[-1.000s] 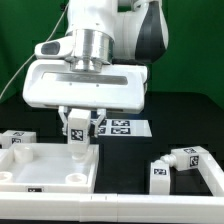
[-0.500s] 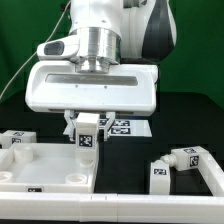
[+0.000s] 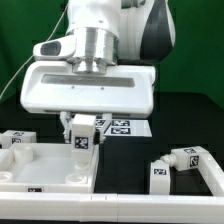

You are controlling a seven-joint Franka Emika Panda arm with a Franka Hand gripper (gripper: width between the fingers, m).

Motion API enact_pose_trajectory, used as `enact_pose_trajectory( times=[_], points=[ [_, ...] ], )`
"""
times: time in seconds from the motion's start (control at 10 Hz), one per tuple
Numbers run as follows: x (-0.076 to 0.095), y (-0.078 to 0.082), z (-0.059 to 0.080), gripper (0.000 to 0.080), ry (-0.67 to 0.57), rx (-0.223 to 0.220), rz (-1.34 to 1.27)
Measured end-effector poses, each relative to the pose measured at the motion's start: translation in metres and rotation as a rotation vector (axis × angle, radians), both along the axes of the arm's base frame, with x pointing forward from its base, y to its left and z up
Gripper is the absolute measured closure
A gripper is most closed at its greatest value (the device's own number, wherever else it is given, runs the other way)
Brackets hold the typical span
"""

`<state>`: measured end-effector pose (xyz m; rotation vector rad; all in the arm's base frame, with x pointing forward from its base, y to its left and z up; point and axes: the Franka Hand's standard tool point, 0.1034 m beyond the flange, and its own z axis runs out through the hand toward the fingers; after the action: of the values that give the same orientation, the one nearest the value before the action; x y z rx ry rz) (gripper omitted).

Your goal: Assemble one leg

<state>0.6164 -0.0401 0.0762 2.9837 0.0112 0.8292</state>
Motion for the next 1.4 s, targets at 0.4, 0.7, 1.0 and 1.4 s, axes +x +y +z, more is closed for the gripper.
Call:
enact_pose_trajectory(
  times=[0.4, 0.7, 1.0, 1.4],
  points=[
    [0.003, -0.006, -0.002, 0.0518, -0.010, -0.007, -0.001],
    [0.006, -0.004, -0.003, 0.0518, -0.047, -0.016, 0.000],
    [0.010, -0.001, -0.007, 0.0518, -0.055, -0.015, 0.004],
    [0.005, 0.000, -0.018, 0.0518, -0.033, -0.012, 0.004]
  ],
)
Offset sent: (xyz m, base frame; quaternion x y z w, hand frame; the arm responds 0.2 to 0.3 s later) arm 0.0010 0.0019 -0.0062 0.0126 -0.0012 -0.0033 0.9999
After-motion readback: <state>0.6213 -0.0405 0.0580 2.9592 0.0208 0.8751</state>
